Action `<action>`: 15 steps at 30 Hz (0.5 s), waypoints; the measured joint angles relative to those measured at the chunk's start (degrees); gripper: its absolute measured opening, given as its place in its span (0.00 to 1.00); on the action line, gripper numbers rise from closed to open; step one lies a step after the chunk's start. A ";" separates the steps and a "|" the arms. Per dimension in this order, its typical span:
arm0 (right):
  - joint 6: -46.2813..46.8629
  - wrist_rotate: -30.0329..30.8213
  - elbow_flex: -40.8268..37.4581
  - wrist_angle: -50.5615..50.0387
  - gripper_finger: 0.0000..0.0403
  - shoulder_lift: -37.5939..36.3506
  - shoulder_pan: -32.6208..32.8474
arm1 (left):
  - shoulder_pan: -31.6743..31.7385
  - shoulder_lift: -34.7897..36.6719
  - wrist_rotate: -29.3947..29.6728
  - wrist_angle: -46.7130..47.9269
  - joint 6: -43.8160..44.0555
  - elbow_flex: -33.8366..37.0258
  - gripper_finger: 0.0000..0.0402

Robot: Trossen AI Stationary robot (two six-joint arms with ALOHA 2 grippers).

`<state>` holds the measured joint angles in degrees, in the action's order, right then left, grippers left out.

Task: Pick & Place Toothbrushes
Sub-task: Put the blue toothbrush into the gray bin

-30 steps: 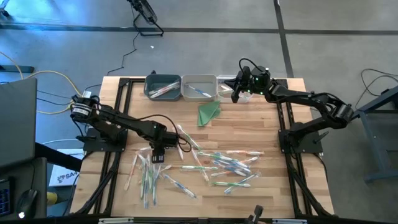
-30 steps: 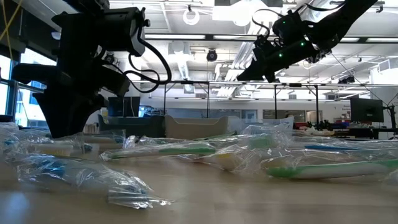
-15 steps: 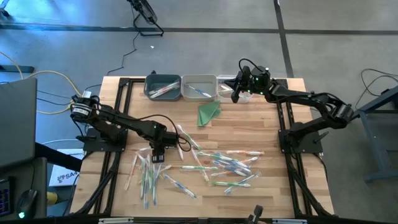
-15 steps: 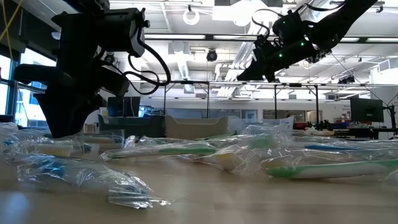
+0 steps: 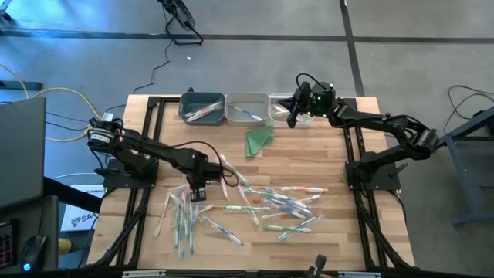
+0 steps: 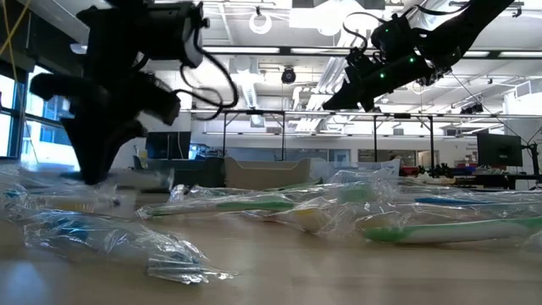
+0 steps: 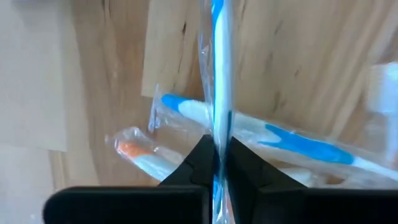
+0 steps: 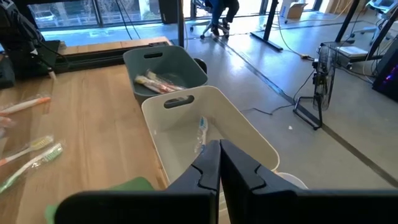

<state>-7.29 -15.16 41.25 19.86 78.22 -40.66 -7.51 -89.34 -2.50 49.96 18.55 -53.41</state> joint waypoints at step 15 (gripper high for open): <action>-1.68 -0.02 0.00 0.00 0.01 0.00 0.01 | 7.30 0.00 10.18 20.00 -1.55 -18.01 0.03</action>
<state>-8.97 -15.18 41.25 19.86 78.22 -40.65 -0.21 -89.34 7.68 69.96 16.99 -71.42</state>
